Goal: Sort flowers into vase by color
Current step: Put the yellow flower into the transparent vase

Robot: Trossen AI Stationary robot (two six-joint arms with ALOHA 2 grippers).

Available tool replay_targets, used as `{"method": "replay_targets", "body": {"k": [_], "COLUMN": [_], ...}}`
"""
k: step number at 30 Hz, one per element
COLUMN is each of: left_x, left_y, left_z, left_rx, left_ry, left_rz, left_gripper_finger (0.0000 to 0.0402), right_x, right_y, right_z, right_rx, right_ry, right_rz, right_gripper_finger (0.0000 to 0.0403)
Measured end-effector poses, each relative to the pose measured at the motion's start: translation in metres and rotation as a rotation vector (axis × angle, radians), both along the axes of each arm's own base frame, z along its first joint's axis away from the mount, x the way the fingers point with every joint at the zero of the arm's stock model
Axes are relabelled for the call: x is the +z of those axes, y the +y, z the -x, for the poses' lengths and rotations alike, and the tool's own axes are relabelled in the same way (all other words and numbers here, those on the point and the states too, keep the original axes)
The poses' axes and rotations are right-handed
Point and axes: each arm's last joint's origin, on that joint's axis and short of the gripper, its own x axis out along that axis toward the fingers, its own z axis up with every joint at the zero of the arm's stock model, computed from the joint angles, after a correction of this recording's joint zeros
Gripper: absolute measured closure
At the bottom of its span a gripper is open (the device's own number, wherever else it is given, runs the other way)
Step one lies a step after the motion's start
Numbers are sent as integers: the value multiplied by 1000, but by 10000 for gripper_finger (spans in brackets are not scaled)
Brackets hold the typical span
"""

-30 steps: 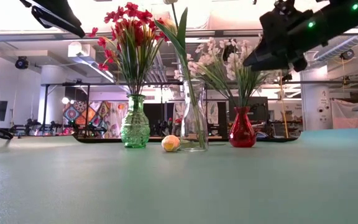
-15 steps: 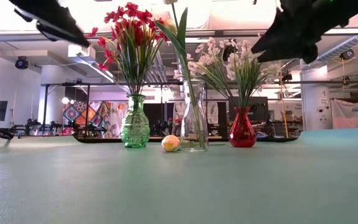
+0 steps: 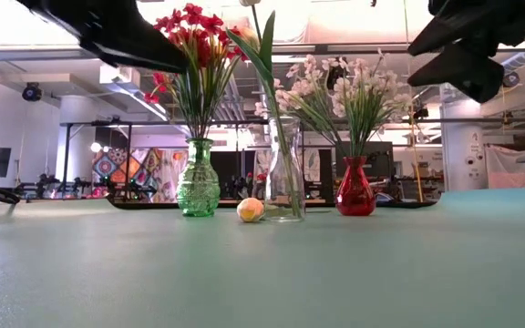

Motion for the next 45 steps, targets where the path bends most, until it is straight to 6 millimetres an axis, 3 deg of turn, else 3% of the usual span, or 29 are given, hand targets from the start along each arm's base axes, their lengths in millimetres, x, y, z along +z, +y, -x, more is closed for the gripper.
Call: {"method": "replay_targets", "body": {"k": [11,23,35,40,45], "left_x": [-47,-61,-69,-77,-89], "left_y": [-14,-2,2,3,18], "left_z": [-31,-47,-48,-50,-58], "left_rx": [73,165,191,198,259], "left_ry": [-48,-129,-78,-65,-48], "left_rz": [-25,101,11,11,16], "left_gripper_finger": [225,222,148,137,137], "right_x": [-7,-15,-14,-13,-13], "right_y": [3,6,6,6,5], "right_z": [-4,-9,-10,-11,-11], "right_rx": [-15,-30,-56,-63,-73], "right_ry": [20,39,16,1,-3], "right_rz": [29,19,19,17,35], "right_gripper_finger": [220,220,220,220,220]}}
